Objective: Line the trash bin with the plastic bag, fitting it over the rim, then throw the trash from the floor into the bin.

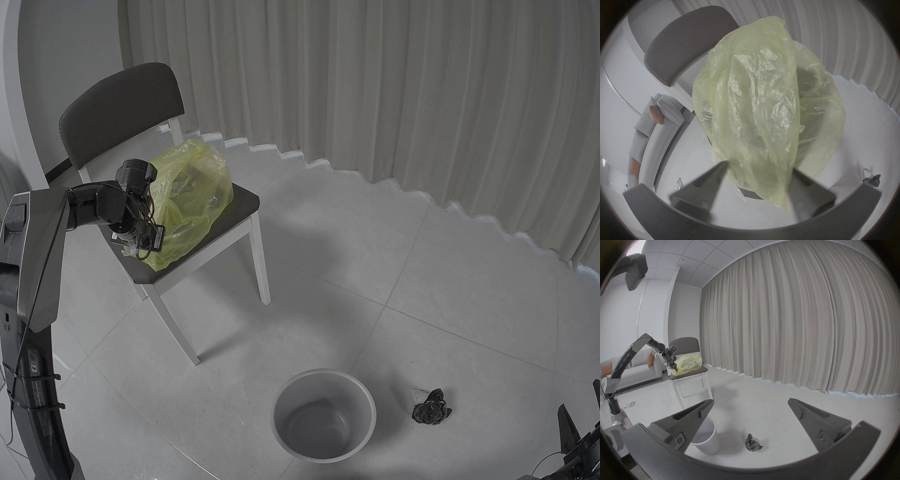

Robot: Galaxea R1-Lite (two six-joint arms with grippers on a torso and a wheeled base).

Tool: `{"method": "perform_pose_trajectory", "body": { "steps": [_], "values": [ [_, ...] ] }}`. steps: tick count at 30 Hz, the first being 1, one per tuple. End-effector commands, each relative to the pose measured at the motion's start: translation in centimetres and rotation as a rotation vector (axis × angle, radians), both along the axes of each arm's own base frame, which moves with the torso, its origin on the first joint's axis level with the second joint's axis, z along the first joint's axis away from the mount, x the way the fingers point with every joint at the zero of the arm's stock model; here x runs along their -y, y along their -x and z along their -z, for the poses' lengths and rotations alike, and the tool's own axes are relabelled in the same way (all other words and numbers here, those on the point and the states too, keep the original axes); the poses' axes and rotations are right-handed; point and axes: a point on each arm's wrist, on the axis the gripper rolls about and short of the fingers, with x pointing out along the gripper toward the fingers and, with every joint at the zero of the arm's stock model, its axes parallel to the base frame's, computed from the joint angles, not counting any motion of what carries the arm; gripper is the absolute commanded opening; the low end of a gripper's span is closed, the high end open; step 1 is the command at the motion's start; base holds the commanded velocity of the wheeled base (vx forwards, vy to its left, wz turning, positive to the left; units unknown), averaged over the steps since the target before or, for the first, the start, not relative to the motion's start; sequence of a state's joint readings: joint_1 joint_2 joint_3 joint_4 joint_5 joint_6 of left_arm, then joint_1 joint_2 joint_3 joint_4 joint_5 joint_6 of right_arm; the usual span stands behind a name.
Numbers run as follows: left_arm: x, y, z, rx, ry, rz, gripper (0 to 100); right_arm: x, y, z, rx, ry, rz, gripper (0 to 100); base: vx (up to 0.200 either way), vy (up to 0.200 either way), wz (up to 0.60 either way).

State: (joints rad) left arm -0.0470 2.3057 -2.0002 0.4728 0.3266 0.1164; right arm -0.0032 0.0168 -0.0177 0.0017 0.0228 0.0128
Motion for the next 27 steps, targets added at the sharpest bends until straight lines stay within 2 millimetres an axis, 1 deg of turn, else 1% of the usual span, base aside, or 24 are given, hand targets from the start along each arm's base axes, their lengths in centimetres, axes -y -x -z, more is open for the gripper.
{"method": "perform_pose_trajectory", "body": {
  "steps": [1, 7, 10, 14, 16, 17, 18, 20, 21, 22, 24, 25, 26, 27],
  "values": [
    [-0.1, 0.1, -0.1, 0.002, -0.001, -0.002, 0, 0.0, 0.0, 0.5, -0.001, 0.000, 0.000, 100, 0.000, 0.000, 0.00],
    [-0.5, 0.1, -0.2, 0.002, -0.001, -0.011, 0, 0.0, 0.0, 0.5, -0.001, 0.000, 0.000, 100, 0.000, 0.000, 0.00],
    [-0.6, 0.6, -1.3, 0.022, 0.002, -0.012, 0, 0.0, 0.0, 0.5, -0.001, -0.001, 0.003, 100, 0.000, 0.000, 0.00],
    [-0.2, 2.8, -5.9, 0.111, 0.025, 0.019, 0, 0.0, 0.0, 0.5, 0.002, 0.005, -0.002, 100, 0.000, 0.000, 0.00],
    [0.4, 4.2, -8.0, 0.147, 0.065, 0.078, 0, 0.0, 0.0, 0.4, 0.010, 0.011, -0.011, 100, 0.000, 0.000, 0.00],
    [0.7, 5.3, -9.4, 0.167, 0.095, 0.120, 0, 0.0, 0.0, 0.1, 0.036, 0.005, -0.016, 100, 0.000, 0.000, 0.00],
    [0.9, 6.7, -11.0, 0.184, 0.138, 0.176, 0, -0.1, 0.4, -1.3, 0.122, -0.010, -0.033, 100, 0.000, 0.000, 0.00],
    [1.4, 8.5, -12.8, 0.193, 0.185, 0.249, 0, -0.1, 1.3, -4.4, 0.247, -0.037, -0.073, 100, 0.000, 0.000, 0.00],
    [1.4, 8.5, -12.8, 0.193, 0.185, 0.249, 0, -0.1, 1.3, -4.4, 0.247, -0.037, -0.073, 100, 0.000, 0.000, 0.00],
    [2.3, 10.4, -14.4, 0.198, 0.226, 0.324, 0, -0.2, 1.3, -6.2, 0.220, -0.037, -0.094, 100, 0.000, 0.000, 0.00],
    [3.5, 12.0, -15.1, 0.170, 0.253, 0.385, 0, -0.2, 0.8, -7.2, 0.160, -0.012, -0.123, 100, 0.000, 0.000, 0.00],
    [4.2, 12.7, -15.2, 0.139, 0.274, 0.426, 0, -0.3, 0.3, -8.1, 0.132, -0.001, -0.160, 100, 0.000, 0.000, 0.00],
    [4.7, 12.9, -15.0, 0.117, 0.293, 0.457, 0, -0.3, 0.0, -8.8, 0.118, 0.000, -0.185, 100, 0.000, 0.000, 0.00],
    [5.2, 13.0, -14.6, 0.073, 0.326, 0.498, 0, -0.4, -0.7, -10.3, 0.102, 0.002, -0.223, 100, 0.000, 0.000, 0.00]
  ]
}}
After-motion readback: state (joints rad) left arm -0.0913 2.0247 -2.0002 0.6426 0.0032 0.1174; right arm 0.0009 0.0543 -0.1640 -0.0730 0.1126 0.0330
